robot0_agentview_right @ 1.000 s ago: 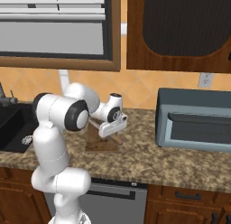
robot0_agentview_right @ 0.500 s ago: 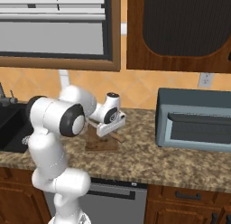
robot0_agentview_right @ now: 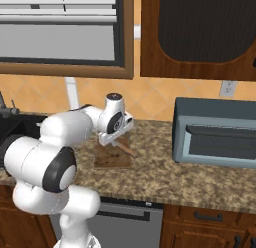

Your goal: Pick up the knife from the drawer and place it on the cutting board. Then place the meat from the plate to the cutting board.

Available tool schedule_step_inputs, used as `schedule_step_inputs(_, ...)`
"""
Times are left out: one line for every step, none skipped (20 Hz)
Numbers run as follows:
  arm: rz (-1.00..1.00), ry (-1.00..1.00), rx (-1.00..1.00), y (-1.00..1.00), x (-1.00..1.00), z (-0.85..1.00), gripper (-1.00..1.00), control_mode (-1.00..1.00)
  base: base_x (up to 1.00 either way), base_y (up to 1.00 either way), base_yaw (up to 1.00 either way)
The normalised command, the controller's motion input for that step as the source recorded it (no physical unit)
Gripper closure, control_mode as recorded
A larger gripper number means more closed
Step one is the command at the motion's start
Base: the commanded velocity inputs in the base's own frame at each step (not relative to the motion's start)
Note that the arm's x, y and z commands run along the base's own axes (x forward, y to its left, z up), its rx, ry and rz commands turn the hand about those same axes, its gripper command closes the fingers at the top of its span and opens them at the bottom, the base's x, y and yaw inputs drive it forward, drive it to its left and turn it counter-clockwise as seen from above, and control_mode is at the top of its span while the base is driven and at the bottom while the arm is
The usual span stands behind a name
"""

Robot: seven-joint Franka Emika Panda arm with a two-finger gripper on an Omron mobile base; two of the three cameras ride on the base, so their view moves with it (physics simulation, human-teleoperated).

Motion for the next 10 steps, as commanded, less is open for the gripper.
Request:
schedule_step_inputs(-0.01,0.00,0.00,0.00,-0.74,0.55,-1.00,-1.00,0.00,0.00,0.00)
schedule_step_inputs(-0.01,0.00,0.00,0.00,-0.75,0.31,-1.00,-1.00,0.00,0.00,0.00)
schedule_step_inputs(-0.02,0.00,0.00,0.14,-0.80,0.31,-1.00,-1.00,0.00,0.00,0.00)
schedule_step_inputs(-0.01,-0.01,0.00,0.08,-0.75,0.33,-1.00,-1.00,0.00,0.00,0.00)
schedule_step_inputs(0.00,0.00,0.00,0.00,-0.53,0.25,-1.00,-1.00,0.00,0.00,0.00)
schedule_step_inputs(0.00,0.00,0.00,0.02,-0.24,0.12,-1.00,-1.00,0.00,0.00,0.00)
schedule_step_inputs(0.00,0.02,0.00,0.07,-0.09,0.00,-1.00,-1.00,0.00,0.00,0.00)
schedule_step_inputs(0.00,0.08,-0.01,0.11,0.00,0.00,-1.00,-1.00,0.00,0.00,0.00)
schedule_step_inputs(0.00,0.05,-0.01,0.09,-0.12,-0.16,-1.00,-1.00,0.00,0.00,0.00)
schedule_step_inputs(0.02,0.00,-0.03,0.19,-0.24,-0.24,-1.00,-1.00,0.00,0.00,0.00)
